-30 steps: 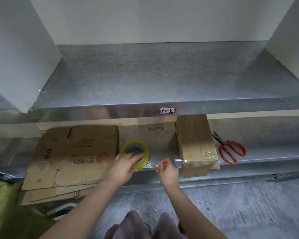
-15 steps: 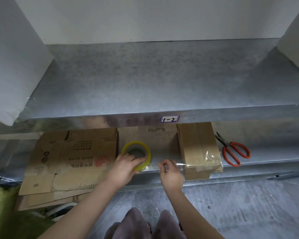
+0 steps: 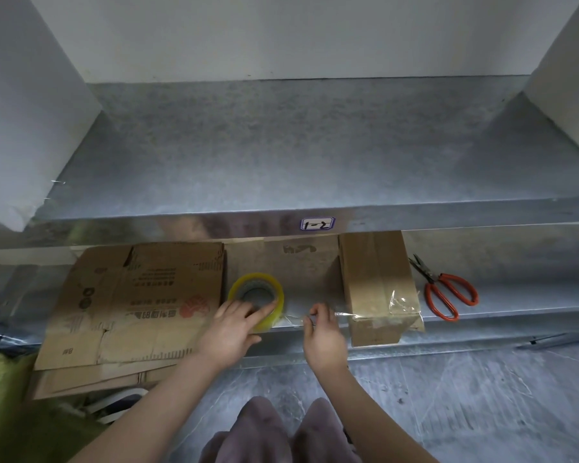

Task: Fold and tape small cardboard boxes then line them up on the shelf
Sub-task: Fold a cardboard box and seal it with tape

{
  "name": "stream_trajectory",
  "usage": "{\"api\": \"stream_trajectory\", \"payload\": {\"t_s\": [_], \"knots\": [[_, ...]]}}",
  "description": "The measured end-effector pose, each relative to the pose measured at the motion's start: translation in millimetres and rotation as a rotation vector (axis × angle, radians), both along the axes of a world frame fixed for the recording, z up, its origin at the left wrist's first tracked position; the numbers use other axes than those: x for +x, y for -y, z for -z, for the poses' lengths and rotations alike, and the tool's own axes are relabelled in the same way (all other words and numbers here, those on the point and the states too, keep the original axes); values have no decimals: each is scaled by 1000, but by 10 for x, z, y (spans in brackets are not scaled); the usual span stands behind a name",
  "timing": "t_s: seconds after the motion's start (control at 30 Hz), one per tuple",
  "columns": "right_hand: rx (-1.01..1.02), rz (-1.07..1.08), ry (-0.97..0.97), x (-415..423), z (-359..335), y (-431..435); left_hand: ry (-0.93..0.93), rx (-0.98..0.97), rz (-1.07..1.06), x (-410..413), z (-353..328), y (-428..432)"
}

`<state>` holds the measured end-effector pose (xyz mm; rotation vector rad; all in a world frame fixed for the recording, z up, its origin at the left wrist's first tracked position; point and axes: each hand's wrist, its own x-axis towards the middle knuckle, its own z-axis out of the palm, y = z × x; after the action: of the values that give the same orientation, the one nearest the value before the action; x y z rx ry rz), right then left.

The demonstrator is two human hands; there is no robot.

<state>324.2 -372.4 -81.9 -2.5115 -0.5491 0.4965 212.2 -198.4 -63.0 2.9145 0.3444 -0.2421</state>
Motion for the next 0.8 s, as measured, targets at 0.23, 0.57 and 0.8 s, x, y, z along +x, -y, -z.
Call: {"api": "stream_trajectory", "payload": {"t_s": [0.23,0.57,0.8], "knots": [[114,-157,73,-262,-233,244,0,-6,-44,-85,5,136],[19,-428,305,-346,-721,516,197,28,-55,-108,-480,612],[187,-374,657,-108,-1233,993,317,-38,-40,123,-904,1184]]}}
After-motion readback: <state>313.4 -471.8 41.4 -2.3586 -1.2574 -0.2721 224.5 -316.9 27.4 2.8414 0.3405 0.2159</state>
